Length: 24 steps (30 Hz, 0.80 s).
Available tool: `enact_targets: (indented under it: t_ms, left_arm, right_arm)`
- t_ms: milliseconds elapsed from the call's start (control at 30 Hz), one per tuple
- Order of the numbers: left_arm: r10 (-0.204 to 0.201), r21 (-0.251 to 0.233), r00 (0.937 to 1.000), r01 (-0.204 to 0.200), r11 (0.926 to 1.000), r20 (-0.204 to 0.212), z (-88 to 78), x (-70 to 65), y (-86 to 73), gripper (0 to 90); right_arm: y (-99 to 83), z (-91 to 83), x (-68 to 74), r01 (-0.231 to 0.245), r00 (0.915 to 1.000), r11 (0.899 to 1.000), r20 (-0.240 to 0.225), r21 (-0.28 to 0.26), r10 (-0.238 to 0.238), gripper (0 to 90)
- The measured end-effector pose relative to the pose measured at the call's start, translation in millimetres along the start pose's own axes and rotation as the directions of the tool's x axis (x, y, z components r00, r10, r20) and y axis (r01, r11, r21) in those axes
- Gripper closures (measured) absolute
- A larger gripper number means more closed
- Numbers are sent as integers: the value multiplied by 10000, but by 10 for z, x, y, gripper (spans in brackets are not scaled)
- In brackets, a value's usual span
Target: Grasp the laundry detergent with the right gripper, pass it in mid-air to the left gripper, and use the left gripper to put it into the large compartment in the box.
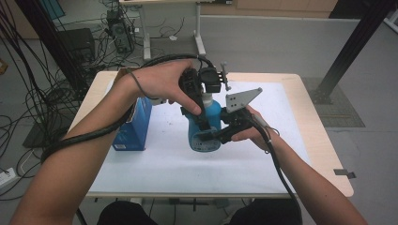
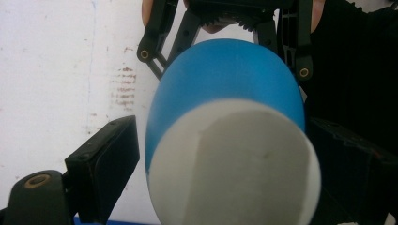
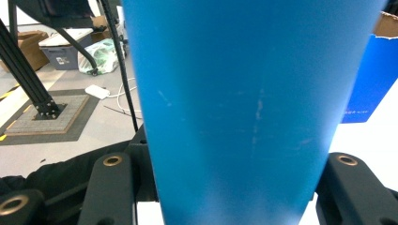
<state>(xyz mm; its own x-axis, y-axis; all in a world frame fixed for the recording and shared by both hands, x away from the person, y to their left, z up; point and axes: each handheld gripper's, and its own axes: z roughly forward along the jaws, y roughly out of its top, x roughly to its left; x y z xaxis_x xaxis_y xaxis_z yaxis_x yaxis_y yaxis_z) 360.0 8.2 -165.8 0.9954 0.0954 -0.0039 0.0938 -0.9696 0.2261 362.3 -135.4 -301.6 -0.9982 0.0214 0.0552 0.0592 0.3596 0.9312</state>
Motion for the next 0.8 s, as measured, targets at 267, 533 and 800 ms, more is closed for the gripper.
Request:
enact_targets:
  t_ms: [267,533,800]
  left_arm:
    - [-65,-19,10000,65,10000,-26,0,17,1,122]
    - [-70,-50,10000,70,10000,-4,-2,24,-9,121]
    - [-53,-31,10000,53,10000,-3,6,29,-8,121]
  right_arm:
    - [0,-10,-5,35,10000,10000,65,-25,-34,439]
    - [-6,-13,-20,41,9999,10000,109,-55,-41,438]
    - [-4,-3,-18,8,10000,10000,83,-29,-8,439]
